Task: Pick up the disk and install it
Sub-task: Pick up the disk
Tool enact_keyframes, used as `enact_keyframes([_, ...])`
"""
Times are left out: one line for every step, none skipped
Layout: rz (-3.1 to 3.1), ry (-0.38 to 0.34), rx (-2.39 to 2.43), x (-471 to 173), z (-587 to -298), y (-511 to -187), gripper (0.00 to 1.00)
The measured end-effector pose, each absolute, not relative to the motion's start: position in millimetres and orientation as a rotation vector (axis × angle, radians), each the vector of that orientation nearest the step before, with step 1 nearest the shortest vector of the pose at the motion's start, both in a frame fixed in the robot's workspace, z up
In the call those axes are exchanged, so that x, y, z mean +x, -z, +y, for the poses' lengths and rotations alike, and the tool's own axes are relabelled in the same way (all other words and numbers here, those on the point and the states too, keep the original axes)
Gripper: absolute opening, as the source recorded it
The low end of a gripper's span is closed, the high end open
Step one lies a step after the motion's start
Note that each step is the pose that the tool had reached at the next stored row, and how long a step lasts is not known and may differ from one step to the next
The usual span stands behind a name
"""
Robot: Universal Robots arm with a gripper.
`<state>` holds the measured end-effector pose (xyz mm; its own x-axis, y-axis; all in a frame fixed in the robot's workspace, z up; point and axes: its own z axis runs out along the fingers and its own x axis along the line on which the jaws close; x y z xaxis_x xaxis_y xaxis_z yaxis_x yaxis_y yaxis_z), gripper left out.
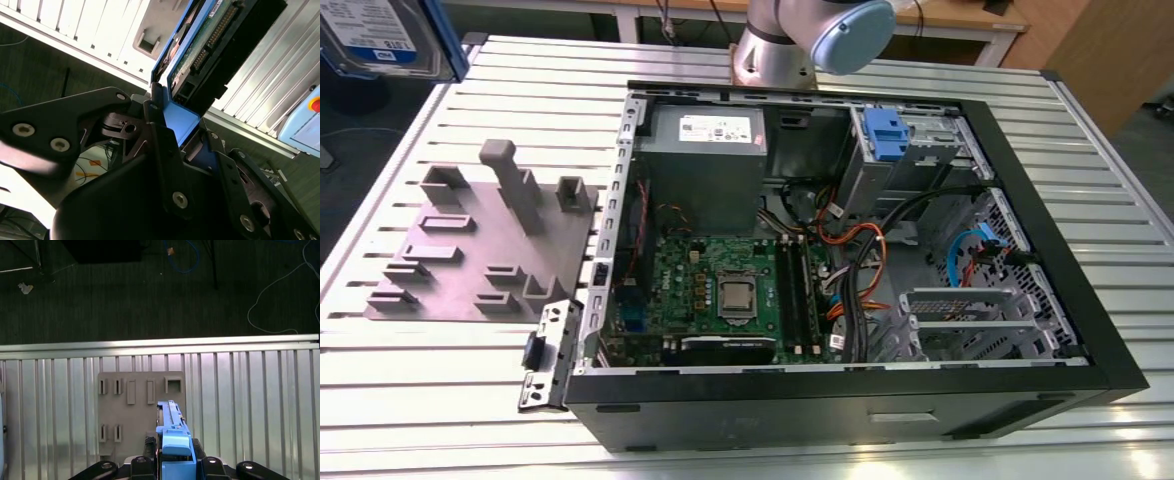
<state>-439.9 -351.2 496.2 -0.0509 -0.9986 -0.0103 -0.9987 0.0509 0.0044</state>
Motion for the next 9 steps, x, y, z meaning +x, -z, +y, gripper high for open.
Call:
enact_keyframes([2.274, -0.016, -2.161, -439.4, -351.2, -496.2, 0.36])
enact_keyframes([2.274, -0.016, -2.161, -439.0, -351.2, -496.2, 0.36])
enact_keyframes([2.274, -0.016, -2.161, -438.4, -351.2, -496.3, 0.36])
enact_keyframes([2.274, -0.016, -2.161, -437.9, -351.2, -496.2, 0.36])
enact_keyframes([2.274, -0.016, -2.161, -437.5, -351.2, -496.2, 0.36])
enact_keyframes([2.274, -0.016, -2.161, -437.1, -351.2, -496.2, 0.36])
enact_keyframes([2.274, -0.016, -2.161, -436.7, -351.2, -496.3, 0.36])
enact_keyframes([2.274, -0.016, -2.161, -436.4, -351.2, -496.3, 0.36])
enact_keyframes([2.274, -0.016, -2.161, -436.0, -351.2, -496.2, 0.36])
